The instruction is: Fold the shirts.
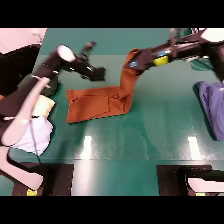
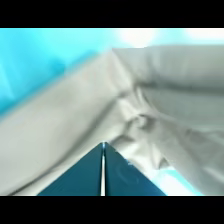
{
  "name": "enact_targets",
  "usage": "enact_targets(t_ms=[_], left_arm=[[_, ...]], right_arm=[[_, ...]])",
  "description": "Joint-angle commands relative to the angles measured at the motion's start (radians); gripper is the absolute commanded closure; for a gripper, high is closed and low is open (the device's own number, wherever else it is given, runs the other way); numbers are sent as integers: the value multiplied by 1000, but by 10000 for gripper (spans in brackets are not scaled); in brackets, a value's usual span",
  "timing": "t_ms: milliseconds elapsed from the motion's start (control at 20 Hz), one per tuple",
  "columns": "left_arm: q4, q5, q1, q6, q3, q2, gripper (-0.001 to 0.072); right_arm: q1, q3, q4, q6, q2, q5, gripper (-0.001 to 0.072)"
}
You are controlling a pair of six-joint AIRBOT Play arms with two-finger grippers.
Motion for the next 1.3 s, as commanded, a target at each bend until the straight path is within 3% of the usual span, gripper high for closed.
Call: enact_targets(t_ms=[0,150,200,350,400,600,800,850,900,950,1250], left_arm=[[56,-41,175,22,0,154,681],[74,-76,285,21,0,232,682],[74,-104,311,22,0,248,681],[79,-171,348,24,0,262,681],[80,-184,349,39,0,262,682],[80,-208,349,46,0,262,682],[82,-208,338,48,0,262,682],[83,-205,333,49,-3,262,681],[82,-205,326,49,-3,261,682],[84,-202,320,48,-3,261,682],[81,-188,305,71,-3,261,681]], right_arm=[[182,22,71,-80,-124,-178,663],[318,187,29,-138,-313,-247,248],[341,246,17,-138,-365,-224,191],[334,347,-97,-85,-430,-76,205],[314,324,-153,-65,-413,-48,272],[165,72,-260,-51,-274,-38,285],[-50,-229,-259,2,-143,-79,282],[-102,-293,-258,23,-126,-98,238],[-141,-338,-254,40,-122,-106,119],[-169,-373,-241,46,-124,-111,80],[-146,-393,-90,42,-243,-162,82]])
